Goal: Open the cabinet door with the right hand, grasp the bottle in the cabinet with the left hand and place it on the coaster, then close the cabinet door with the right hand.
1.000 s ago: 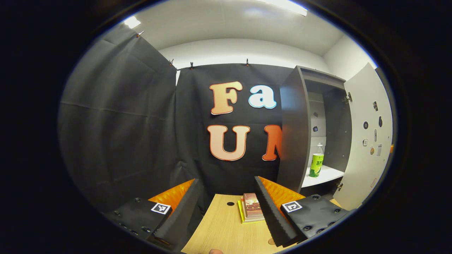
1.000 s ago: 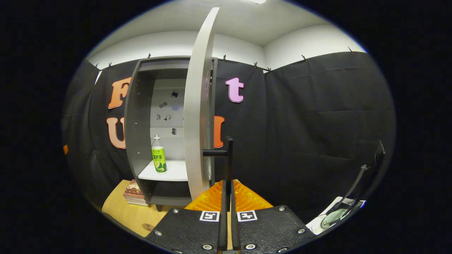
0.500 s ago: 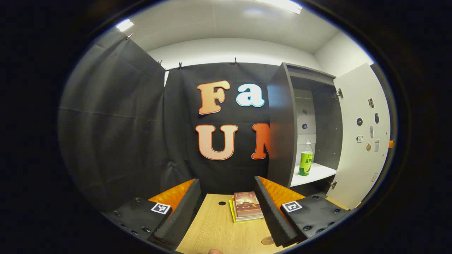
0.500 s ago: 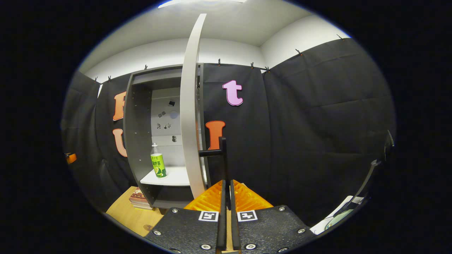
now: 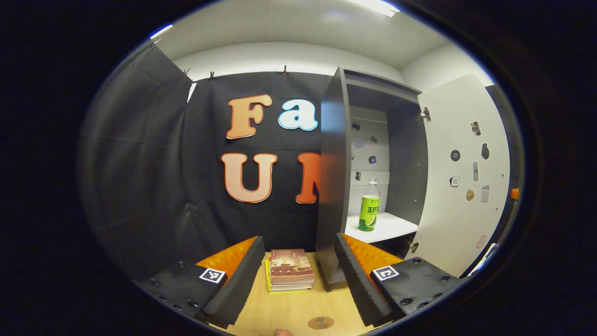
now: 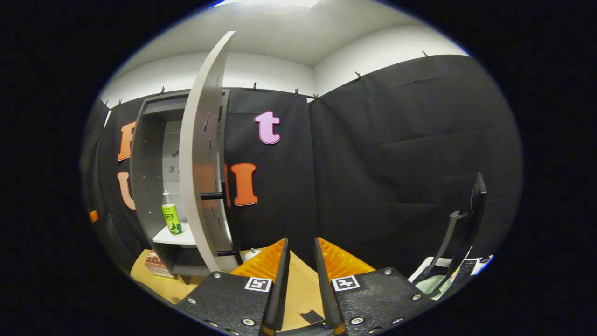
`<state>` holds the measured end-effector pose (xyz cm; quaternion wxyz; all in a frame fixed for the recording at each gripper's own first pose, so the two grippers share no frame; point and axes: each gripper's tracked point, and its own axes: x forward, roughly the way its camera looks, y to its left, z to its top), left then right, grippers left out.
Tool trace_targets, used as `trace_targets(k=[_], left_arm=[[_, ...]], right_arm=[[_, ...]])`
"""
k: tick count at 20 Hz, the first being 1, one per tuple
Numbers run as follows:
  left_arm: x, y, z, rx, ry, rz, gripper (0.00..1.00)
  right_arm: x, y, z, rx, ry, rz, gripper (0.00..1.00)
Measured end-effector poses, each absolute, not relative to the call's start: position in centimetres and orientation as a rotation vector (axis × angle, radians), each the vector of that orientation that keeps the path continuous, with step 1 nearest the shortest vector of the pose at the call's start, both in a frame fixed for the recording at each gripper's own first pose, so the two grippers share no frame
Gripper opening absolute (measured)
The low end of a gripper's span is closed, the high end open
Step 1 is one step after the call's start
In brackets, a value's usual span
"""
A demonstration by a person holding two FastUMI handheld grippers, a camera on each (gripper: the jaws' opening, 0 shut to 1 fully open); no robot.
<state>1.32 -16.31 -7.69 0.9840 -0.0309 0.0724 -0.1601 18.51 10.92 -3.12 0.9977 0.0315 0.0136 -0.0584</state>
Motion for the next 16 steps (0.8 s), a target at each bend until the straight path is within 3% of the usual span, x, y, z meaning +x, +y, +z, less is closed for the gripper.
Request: trace_targets(k=[8,16], left_arm=[[4.0,-31.3,-7.3,-0.103,0.137,-0.437,0.99],[9.8,-42.8,-10.6,-0.071,0.120,-0.478,0.99]], right_arm=[[18.6,7.8,-2.8,-0.011,0.027,-0.195,0.91],[19.3,7.0,-3.0,0.025,0.032,-0.201,0.93]])
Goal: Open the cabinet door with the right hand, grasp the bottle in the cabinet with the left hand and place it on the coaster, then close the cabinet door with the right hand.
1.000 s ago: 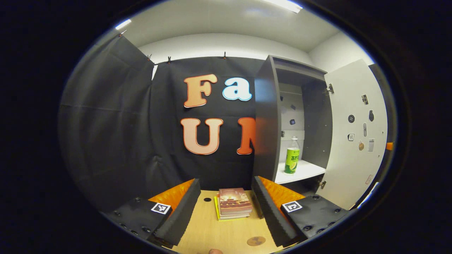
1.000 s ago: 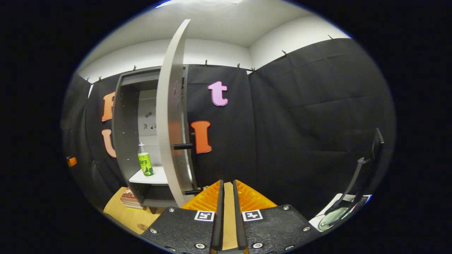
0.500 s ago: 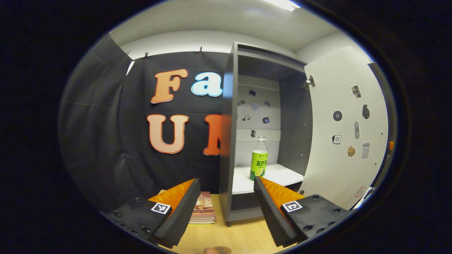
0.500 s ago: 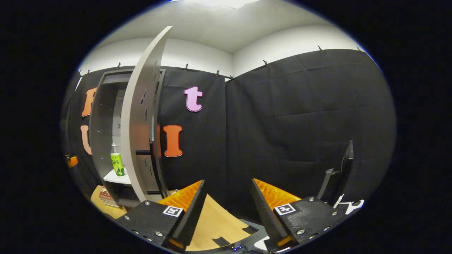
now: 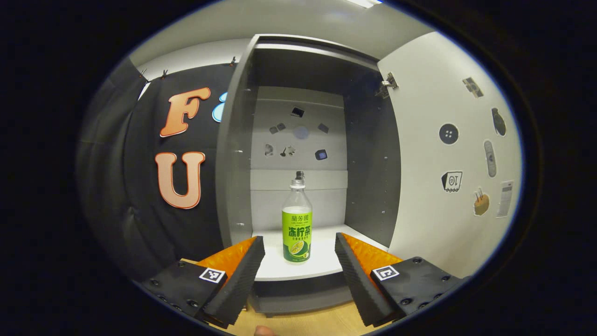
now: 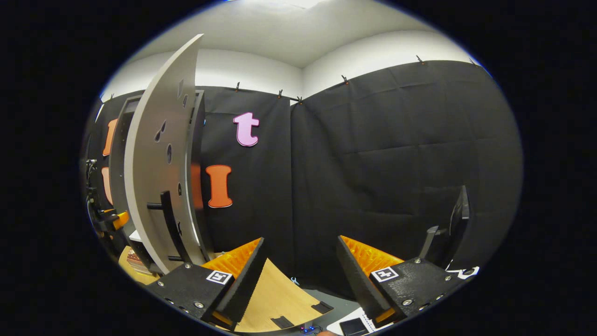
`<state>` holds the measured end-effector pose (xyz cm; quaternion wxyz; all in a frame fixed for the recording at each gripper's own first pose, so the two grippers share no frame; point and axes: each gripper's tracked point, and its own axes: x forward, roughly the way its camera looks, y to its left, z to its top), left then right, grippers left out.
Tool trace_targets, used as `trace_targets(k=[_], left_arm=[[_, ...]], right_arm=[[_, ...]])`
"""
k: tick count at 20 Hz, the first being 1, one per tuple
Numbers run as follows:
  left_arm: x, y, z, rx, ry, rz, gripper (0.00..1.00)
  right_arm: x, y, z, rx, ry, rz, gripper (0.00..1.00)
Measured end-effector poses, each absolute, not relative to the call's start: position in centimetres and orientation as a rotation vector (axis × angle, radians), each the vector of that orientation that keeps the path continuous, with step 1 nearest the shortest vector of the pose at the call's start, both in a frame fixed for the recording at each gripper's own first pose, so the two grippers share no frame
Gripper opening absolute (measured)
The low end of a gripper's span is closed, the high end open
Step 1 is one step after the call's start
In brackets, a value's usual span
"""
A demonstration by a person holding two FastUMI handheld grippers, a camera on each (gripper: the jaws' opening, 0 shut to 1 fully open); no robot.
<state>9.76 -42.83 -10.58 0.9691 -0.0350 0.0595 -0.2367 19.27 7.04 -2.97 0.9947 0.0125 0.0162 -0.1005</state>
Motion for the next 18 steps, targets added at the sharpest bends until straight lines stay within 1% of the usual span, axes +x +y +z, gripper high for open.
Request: trace_targets(k=[1,3,4,8,12,18], left_arm=[[10.8,-43.7,-11.3,-0.076,0.124,-0.471,0.99],[12.8,-44.9,-12.3,-0.087,0.127,-0.446,0.99],[14.0,-45.3,-12.7,-0.077,0.126,-0.430,0.99],[17.3,-46.7,-14.3,-0.021,0.126,-0.398,0.99],[19.8,-47.5,-14.8,-0.036,0.145,-0.377,0.99],[22.7,-47.6,-13.9,-0.068,0.141,-0.345,0.99]], right_arm=[[19.3,6.9,-3.1,0.030,0.037,-0.204,0.98],[19.3,6.6,-3.4,0.040,0.050,-0.210,0.88],[19.3,6.4,-3.4,0.044,0.055,-0.218,0.93],[19.3,5.7,-4.2,0.071,0.085,-0.243,0.93],[19.4,5.2,-5.0,0.086,0.111,-0.258,0.93],[19.8,5.3,-5.6,0.086,0.132,-0.255,0.93]])
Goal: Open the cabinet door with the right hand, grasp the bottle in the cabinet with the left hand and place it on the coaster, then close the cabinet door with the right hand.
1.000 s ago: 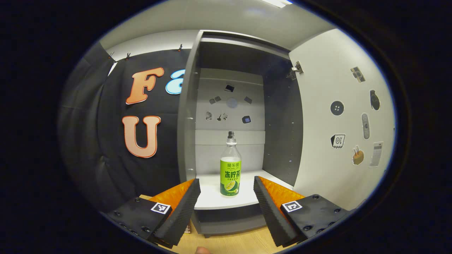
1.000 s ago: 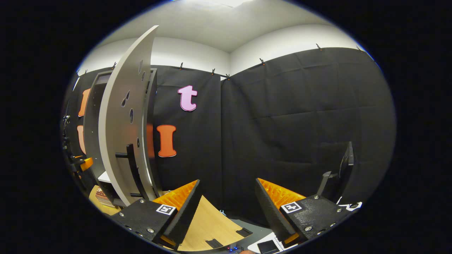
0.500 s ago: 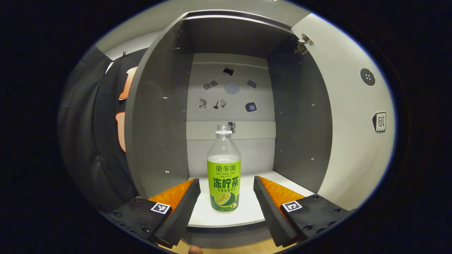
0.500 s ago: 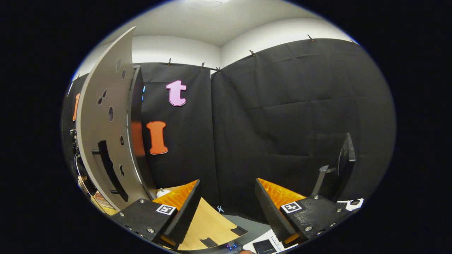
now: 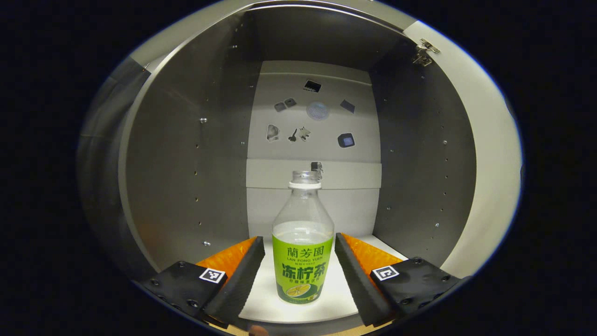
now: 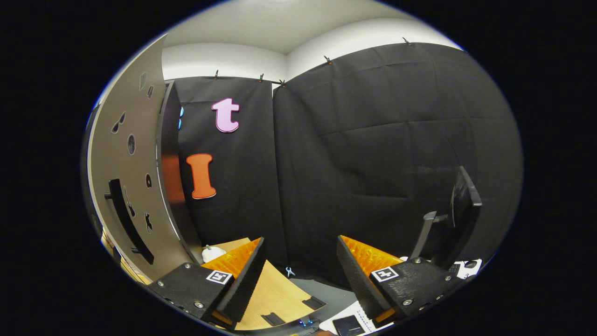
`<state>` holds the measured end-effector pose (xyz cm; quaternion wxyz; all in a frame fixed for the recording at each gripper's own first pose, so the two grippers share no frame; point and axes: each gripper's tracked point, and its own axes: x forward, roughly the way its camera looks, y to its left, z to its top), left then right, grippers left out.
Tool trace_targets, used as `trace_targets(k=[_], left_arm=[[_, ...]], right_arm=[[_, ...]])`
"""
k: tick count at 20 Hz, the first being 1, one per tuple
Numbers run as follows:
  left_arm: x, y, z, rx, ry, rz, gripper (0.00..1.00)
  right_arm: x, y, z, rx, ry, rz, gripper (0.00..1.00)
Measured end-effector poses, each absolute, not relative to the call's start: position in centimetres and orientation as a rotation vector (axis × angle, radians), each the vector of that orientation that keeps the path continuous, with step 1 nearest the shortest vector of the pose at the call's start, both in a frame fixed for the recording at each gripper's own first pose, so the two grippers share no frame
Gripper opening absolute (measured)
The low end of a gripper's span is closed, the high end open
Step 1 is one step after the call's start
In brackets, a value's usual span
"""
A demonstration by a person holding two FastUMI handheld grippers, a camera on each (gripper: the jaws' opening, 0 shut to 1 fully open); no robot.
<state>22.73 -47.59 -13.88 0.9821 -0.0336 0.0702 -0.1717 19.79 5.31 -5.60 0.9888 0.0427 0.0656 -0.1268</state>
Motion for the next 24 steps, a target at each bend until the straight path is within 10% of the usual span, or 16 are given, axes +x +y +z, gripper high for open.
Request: trace_targets(k=[10,24], left_arm=[[22.1,-48.8,-14.1,-0.076,0.175,-0.395,0.76],[10.8,-37.5,-9.3,-0.102,0.067,-0.461,0.77]], right_arm=[[20.9,5.6,-5.8,0.086,0.143,-0.236,0.93],[21.7,9.2,-5.7,0.115,0.121,-0.143,0.93]])
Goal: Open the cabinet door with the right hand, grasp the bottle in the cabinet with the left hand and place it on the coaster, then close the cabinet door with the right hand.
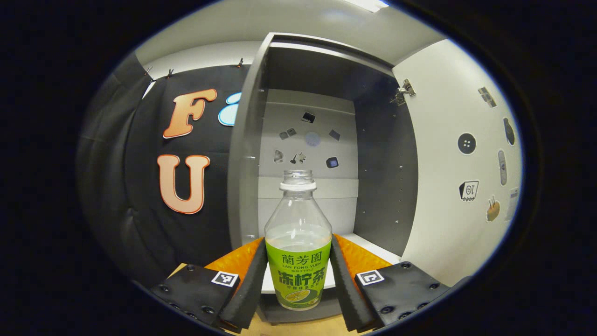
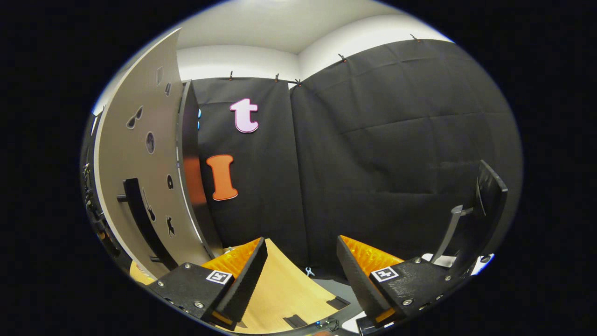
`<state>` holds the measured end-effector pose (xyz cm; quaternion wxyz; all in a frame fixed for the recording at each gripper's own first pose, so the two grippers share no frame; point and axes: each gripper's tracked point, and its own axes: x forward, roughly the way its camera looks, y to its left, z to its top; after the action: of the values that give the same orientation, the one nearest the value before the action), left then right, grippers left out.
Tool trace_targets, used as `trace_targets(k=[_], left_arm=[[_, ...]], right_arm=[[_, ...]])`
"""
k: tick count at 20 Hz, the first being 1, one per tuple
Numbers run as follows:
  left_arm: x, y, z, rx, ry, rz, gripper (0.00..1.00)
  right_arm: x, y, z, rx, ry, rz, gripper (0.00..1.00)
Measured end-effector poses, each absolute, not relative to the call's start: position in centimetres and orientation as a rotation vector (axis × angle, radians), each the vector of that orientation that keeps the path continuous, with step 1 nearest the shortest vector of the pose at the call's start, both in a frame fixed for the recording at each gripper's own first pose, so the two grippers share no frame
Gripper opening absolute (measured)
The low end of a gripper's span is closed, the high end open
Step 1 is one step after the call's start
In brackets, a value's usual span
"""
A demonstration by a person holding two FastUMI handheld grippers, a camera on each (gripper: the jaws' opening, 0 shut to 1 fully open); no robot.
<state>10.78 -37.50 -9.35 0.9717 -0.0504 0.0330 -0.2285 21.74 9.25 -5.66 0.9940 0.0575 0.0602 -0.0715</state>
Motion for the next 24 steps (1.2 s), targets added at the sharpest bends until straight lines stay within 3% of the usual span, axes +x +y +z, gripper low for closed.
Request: trace_targets(k=[7,8,9,13,15,16,21,22,24], left_arm=[[6.6,-29.3,-12.1,-0.156,0.068,-0.446,0.77],[6.1,-28.5,-12.9,-0.166,0.075,-0.446,0.77],[5.6,-27.6,-13.8,-0.182,0.088,-0.448,0.75],[3.9,-25.2,-17.5,-0.167,0.123,-0.458,0.77],[2.7,-24.7,-20.0,-0.146,0.149,-0.470,0.77],[2.2,-24.4,-21.3,-0.138,0.166,-0.472,0.77],[-0.2,-23.3,-27.6,-0.104,0.251,-0.500,0.77],[-0.6,-23.2,-29.2,-0.106,0.280,-0.502,0.77],[-1.3,-23.0,-31.9,-0.113,0.326,-0.501,0.80]], right_arm=[[21.5,10.3,-5.8,0.141,0.114,-0.143,0.93],[21.5,10.4,-6.0,0.147,0.116,-0.148,0.98],[21.3,10.6,-6.2,0.150,0.122,-0.154,0.93],[19.3,11.9,-7.5,0.132,0.149,-0.174,0.93],[18.3,12.9,-8.2,0.136,0.167,-0.173,0.98],[18.0,13.9,-8.4,0.142,0.175,-0.169,0.93],[17.6,15.8,-8.9,0.099,0.204,-0.170,0.98],[17.5,16.2,-8.9,0.096,0.210,-0.167,0.93],[17.3,16.9,-9.4,0.096,0.230,-0.161,0.93]])
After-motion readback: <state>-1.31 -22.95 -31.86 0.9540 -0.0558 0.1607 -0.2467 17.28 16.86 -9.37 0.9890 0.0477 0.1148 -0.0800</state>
